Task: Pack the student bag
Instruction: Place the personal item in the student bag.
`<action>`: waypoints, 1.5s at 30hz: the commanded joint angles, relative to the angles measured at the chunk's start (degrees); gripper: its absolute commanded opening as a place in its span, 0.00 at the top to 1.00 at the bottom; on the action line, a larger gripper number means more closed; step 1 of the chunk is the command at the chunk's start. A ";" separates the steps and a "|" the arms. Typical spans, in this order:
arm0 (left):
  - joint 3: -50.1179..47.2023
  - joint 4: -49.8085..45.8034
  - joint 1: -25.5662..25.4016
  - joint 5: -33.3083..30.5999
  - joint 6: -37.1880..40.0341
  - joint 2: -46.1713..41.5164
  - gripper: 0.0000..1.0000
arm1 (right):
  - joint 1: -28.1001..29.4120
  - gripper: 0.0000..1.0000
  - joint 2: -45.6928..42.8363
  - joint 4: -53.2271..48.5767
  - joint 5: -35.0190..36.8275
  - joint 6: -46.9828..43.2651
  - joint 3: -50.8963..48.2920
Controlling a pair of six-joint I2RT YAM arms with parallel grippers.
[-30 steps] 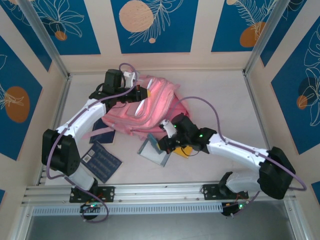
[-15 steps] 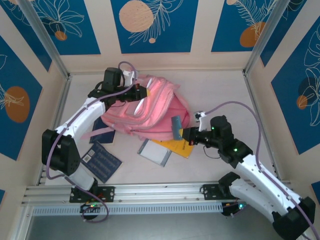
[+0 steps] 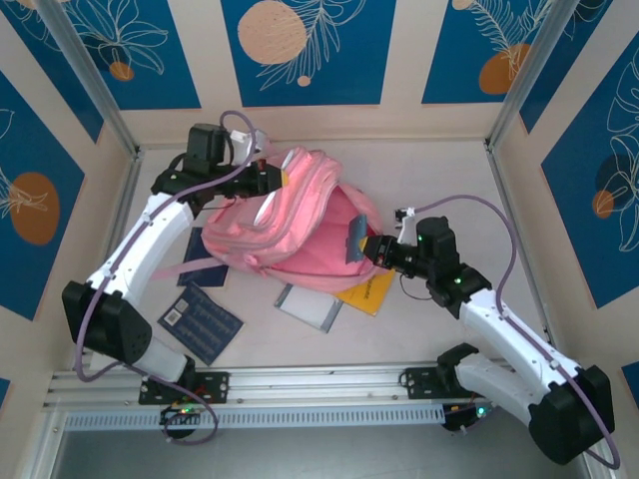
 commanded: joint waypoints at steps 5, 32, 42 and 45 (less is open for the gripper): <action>6.75 2.52 1.64 6.23 -0.01 -3.16 1.00 | 5.79 1.00 10.70 9.90 2.41 2.31 5.44; 5.54 3.59 1.71 8.66 -0.11 -2.54 1.00 | 15.77 1.00 35.62 9.89 23.55 7.70 21.57; 5.52 5.32 1.82 9.63 -1.72 -2.08 1.00 | 14.84 1.00 42.10 10.68 12.78 8.26 24.15; 4.92 5.70 1.74 9.78 -1.99 -2.25 1.00 | 14.73 0.99 45.31 13.55 10.91 9.55 25.15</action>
